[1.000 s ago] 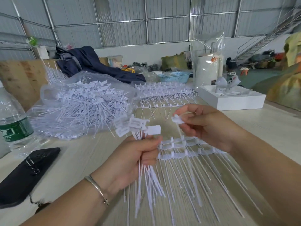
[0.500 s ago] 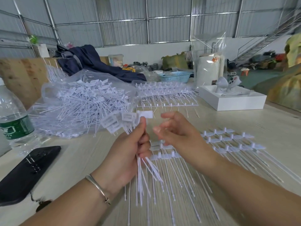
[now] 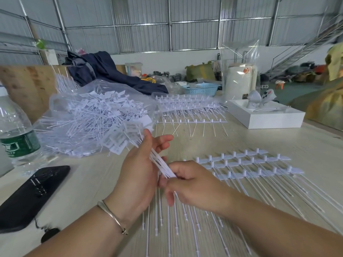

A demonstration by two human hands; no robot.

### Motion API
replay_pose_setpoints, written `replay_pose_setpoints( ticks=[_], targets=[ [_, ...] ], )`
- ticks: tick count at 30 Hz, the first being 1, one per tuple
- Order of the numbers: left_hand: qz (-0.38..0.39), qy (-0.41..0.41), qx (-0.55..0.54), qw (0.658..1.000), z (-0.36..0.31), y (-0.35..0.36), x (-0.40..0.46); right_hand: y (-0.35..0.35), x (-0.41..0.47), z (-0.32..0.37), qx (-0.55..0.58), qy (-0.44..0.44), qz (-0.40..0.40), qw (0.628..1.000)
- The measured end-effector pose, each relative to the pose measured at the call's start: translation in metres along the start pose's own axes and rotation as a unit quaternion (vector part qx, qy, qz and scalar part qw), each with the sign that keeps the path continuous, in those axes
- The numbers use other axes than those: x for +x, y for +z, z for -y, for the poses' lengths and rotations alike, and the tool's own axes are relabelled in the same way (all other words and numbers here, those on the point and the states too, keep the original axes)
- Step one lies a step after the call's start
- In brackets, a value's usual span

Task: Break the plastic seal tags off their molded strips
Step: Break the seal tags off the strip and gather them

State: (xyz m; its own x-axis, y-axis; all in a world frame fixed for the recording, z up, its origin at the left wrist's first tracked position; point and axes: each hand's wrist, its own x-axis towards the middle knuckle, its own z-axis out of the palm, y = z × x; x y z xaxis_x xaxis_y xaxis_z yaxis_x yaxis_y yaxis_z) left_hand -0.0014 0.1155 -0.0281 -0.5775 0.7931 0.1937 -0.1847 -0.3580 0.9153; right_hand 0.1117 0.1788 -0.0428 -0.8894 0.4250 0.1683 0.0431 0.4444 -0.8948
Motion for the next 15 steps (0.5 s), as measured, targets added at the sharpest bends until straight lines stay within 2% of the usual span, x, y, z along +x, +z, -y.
replay_pose_setpoints(
  ticks=[3,7,11,15],
  targets=[
    [0.045,-0.003,0.098,0.994,0.005,0.002,-0.005,-0.001,0.002,0.002,0.026,-0.015,-0.039,0.999],
    [0.078,0.049,0.183,0.979,0.014,0.011,-0.015,-0.006,0.002,-0.002,0.017,-0.016,-0.074,0.997],
    [0.063,0.064,0.215,0.972,0.006,0.015,-0.012,-0.009,-0.001,-0.002,-0.024,-0.017,-0.051,0.998],
    [0.000,0.089,0.219,0.972,-0.019,0.004,0.019,-0.018,-0.001,-0.005,-0.028,-0.011,-0.049,0.998]
  ],
)
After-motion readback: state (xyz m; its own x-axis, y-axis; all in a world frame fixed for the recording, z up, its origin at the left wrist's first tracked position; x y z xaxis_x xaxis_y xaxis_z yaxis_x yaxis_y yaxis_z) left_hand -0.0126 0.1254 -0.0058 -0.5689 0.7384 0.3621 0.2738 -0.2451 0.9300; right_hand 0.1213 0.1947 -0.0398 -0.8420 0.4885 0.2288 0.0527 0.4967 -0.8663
